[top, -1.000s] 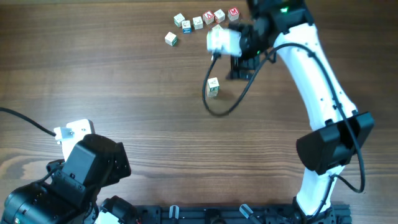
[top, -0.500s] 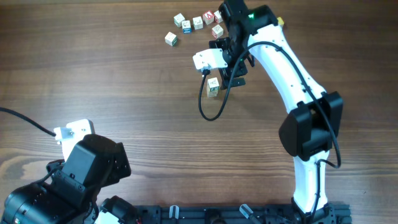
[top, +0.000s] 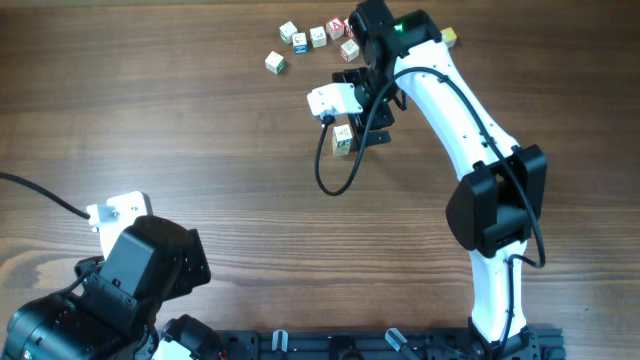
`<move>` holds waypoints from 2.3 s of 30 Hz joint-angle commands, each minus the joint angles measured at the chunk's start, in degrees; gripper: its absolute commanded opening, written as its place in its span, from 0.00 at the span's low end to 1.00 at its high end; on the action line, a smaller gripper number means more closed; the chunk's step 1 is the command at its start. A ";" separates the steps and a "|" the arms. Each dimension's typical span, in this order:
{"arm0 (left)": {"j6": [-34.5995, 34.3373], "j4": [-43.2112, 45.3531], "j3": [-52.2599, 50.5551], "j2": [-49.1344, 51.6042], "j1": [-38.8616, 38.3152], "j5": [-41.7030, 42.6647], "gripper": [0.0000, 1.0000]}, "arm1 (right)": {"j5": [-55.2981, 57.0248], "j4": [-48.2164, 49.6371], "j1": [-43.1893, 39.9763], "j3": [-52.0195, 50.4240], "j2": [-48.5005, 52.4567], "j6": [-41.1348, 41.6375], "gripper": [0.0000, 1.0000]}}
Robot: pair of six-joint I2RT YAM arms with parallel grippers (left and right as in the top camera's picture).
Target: Form a tower
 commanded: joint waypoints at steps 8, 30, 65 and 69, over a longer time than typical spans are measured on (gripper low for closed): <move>-0.55 0.13 -0.04 -0.04 0.26 -0.09 1.00 | -0.87 2.47 1.27 0.83 4.55 2.29 1.00; -0.55 0.13 -0.04 -0.04 0.26 -0.09 1.00 | 4.33 10.64 1.95 -6.56 5.11 4.17 1.00; -0.55 0.13 -0.04 -0.04 0.26 -0.09 1.00 | 5.81 12.28 3.45 -6.58 11.19 8.76 0.93; -0.57 0.13 -0.04 -0.04 0.26 -0.09 1.00 | 7.32 12.66 3.45 -6.58 11.21 8.74 0.90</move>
